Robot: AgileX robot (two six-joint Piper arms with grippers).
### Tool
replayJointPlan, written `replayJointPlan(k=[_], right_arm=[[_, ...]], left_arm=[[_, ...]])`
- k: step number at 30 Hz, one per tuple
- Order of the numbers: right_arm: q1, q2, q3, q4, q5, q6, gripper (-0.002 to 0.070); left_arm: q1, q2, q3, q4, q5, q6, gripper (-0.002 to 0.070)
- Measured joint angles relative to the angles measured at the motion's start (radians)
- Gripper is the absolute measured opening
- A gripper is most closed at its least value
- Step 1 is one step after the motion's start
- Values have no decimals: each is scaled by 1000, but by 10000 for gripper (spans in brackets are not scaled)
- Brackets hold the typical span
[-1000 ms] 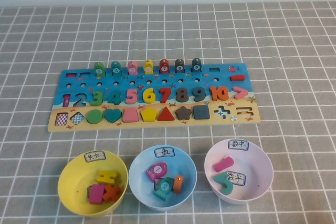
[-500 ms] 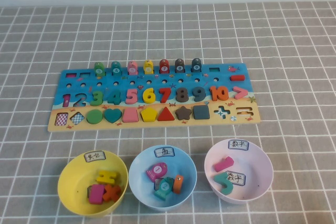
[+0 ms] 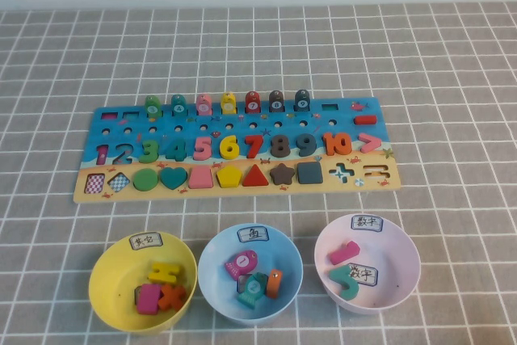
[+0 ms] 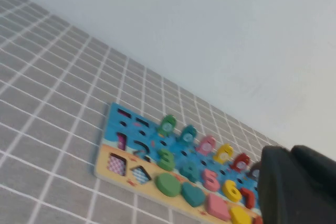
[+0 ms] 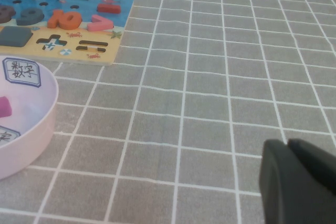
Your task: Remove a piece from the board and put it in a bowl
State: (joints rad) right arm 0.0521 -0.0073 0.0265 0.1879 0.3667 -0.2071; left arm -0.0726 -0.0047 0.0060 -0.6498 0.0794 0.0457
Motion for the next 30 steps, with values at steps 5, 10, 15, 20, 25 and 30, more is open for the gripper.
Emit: replayJointPlan(k=[5, 10, 15, 20, 25, 30], right_arm=[[0, 0, 0, 0, 0, 0, -17], [0, 0, 0, 0, 0, 0, -17], [0, 0, 0, 0, 0, 0, -17], [0, 0, 0, 0, 1, 0, -17], [0, 0, 0, 0, 1, 0, -17], [0, 0, 0, 0, 2, 0, -17]], left_arm=[[0, 160, -150, -5, 116, -9, -3], [0, 430, -360, 14, 318, 22, -3], [0, 713, -537, 33, 496, 141, -3], [0, 966, -728, 108, 638, 196, -3], [0, 1225, -928, 162, 769, 210, -3], [-11, 1416, -1110, 222, 837, 263, -3]])
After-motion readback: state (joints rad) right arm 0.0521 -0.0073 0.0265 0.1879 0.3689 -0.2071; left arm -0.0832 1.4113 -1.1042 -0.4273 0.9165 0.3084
